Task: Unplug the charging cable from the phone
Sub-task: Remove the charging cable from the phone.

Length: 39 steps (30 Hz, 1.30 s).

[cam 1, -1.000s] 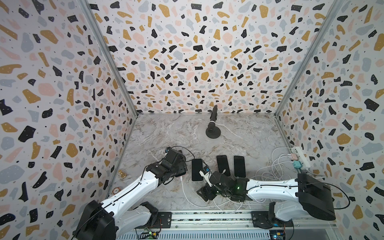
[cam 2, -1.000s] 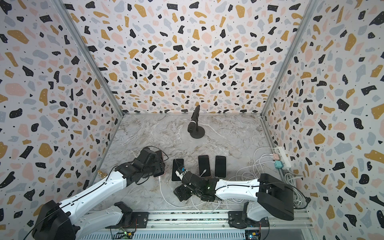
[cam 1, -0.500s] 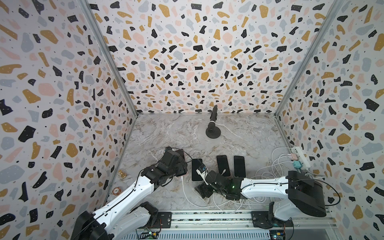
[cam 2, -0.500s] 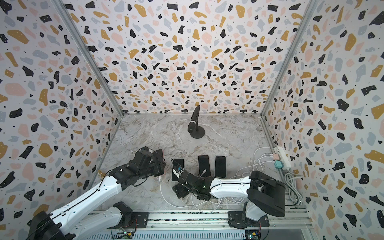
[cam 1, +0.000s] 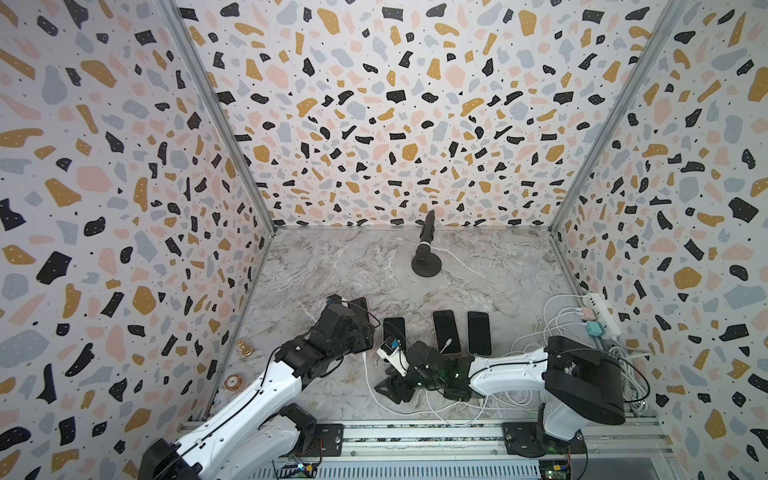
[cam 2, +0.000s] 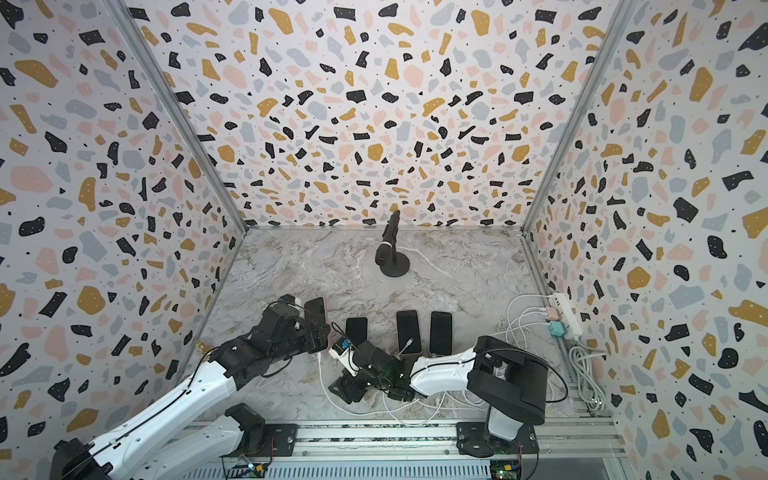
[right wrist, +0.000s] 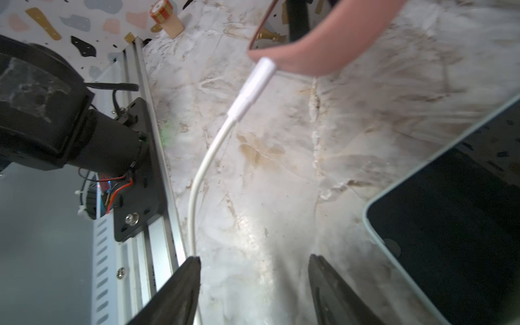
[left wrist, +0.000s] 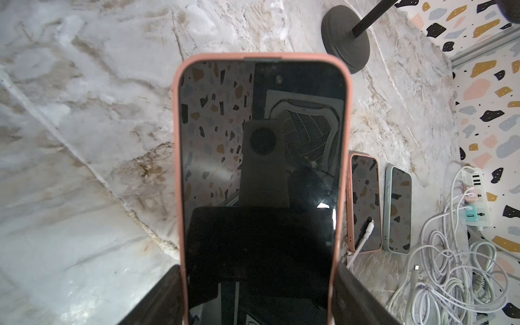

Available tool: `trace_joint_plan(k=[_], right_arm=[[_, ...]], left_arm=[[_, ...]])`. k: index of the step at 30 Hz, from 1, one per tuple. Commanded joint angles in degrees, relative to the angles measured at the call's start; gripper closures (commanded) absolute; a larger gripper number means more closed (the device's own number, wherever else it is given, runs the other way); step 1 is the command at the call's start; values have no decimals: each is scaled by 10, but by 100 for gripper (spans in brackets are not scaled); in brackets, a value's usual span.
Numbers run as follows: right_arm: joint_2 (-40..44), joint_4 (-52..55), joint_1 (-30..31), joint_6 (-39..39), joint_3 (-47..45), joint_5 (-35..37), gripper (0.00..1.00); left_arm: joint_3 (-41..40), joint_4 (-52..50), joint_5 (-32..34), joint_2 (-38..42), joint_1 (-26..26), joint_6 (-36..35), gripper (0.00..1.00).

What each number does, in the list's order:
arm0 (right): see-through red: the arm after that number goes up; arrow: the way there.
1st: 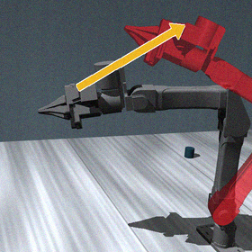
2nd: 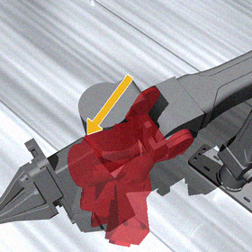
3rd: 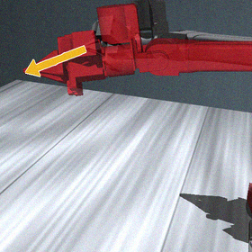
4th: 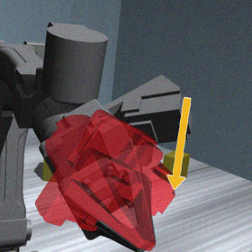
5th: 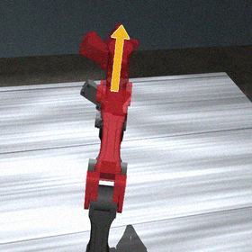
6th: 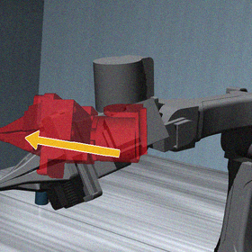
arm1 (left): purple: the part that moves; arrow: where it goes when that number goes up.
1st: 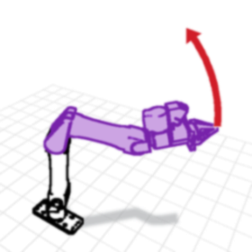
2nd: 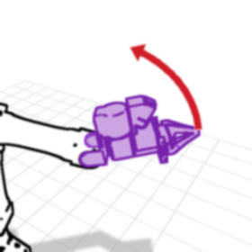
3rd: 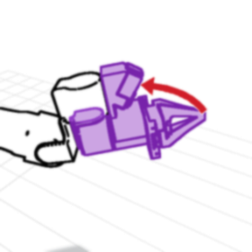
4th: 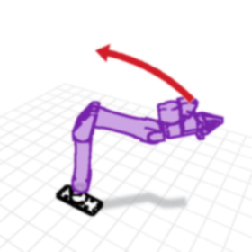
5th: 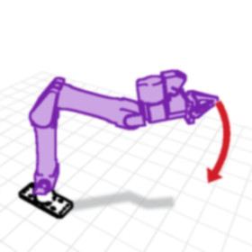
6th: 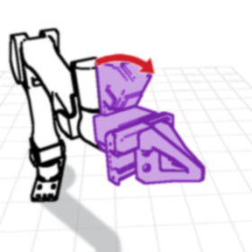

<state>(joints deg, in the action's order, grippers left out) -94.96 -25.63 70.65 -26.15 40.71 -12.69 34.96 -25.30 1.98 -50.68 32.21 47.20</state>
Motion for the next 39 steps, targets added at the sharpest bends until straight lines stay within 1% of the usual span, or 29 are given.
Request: trace_joint_plan(k=[1,10,17,20,22,26,27,30,33,38,39], right_arm=[[-1,-44,5,-9,12,-48,35],[-4,-81,8,-31,-2,-75,35],[-19,-111,9,-46,-10,-72,38],[-23,-120,9,-50,-10,-74,39],[-26,-126,8,-54,-10,-76,40],[-30,-127,9,-57,-8,-77,44],[-31,-126,9,-57,-7,-76,45],[-31,-125,8,-57,-6,-74,53],[-31,-122,9,-57,-6,-69,57],[-27,-116,9,-57,-6,-65,70],[-27,-116,9,-57,-6,-64,71]], left_arm=[[-3,42,4,9,-1,-3,44],[-4,52,5,16,-1,-1,44],[1,46,6,30,-1,3,44],[-4,54,-2,34,-2,4,43],[-9,63,-6,37,-1,25,43],[-12,67,-10,38,-1,32,43],[-12,68,-11,37,-1,33,43],[-13,69,-12,37,-1,34,43],[-12,67,-11,37,-1,34,43],[-15,67,-8,39,-1,33,43],[-15,68,-8,40,-1,33,43]])
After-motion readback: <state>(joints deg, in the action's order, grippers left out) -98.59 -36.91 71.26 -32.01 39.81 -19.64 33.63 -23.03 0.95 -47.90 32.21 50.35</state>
